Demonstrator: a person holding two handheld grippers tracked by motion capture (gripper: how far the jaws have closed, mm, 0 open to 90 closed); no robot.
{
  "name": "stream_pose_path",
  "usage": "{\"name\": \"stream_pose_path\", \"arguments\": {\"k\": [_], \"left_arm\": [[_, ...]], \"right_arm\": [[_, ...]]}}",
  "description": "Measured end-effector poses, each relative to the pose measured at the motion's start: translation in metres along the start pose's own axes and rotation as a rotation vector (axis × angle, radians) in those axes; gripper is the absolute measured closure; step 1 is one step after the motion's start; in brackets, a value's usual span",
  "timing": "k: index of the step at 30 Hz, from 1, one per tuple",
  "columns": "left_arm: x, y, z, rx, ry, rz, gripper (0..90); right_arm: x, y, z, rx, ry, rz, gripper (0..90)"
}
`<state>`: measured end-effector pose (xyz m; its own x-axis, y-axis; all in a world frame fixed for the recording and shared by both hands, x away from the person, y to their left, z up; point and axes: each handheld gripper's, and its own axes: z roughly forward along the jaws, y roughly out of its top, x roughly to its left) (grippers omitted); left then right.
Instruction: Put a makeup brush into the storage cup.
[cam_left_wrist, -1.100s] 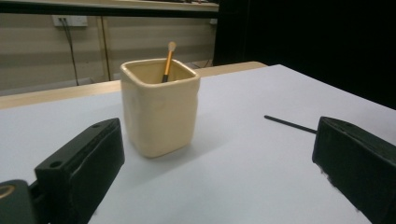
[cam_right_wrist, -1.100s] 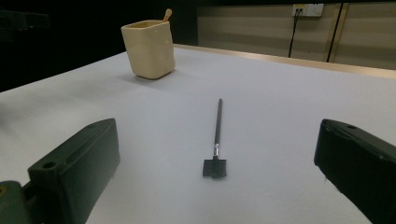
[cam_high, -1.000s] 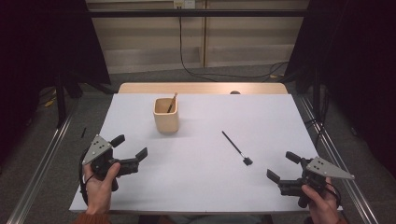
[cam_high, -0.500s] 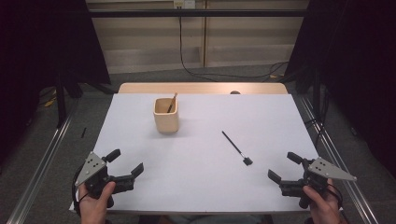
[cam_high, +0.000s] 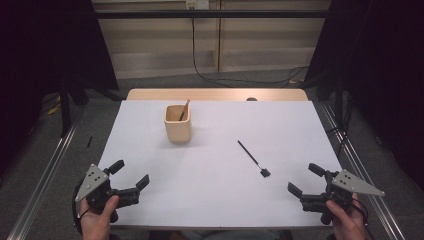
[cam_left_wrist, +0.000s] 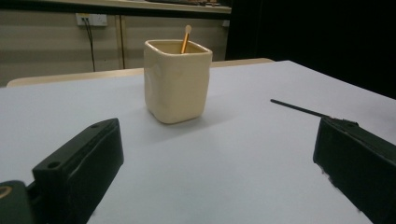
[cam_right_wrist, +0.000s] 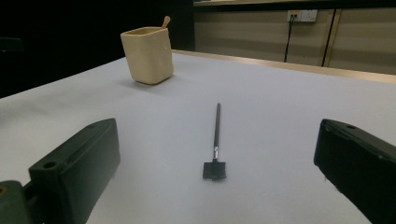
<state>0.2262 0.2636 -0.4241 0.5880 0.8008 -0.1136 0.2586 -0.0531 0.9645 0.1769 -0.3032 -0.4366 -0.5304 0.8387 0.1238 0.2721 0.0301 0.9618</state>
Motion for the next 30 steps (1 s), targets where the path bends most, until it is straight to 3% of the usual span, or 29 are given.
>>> {"name": "stream_pose_path", "arguments": {"k": [4, 11, 19, 23, 30], "left_arm": [[0.001, -0.002, -0.002, -0.007, 0.018, -0.012, 1.6], [-0.008, -0.001, -0.003, -0.005, 0.0, 0.014, 1.6], [-0.011, -0.001, 0.0, -0.001, -0.013, 0.025, 1.7], [-0.011, -0.002, -0.001, 0.004, -0.003, 0.023, 1.8], [-0.012, -0.002, -0.004, 0.006, -0.004, 0.026, 1.7]], "right_arm": [[0.002, 0.001, 0.001, 0.004, 0.003, -0.007, 0.0], [0.005, 0.013, 0.009, -0.019, 0.025, -0.01, 0.0], [0.003, 0.028, 0.024, -0.009, 0.035, -0.028, 0.0], [0.002, 0.038, 0.038, 0.001, 0.054, -0.056, 0.0], [0.008, 0.055, 0.047, -0.001, 0.104, -0.067, 0.0]]}}
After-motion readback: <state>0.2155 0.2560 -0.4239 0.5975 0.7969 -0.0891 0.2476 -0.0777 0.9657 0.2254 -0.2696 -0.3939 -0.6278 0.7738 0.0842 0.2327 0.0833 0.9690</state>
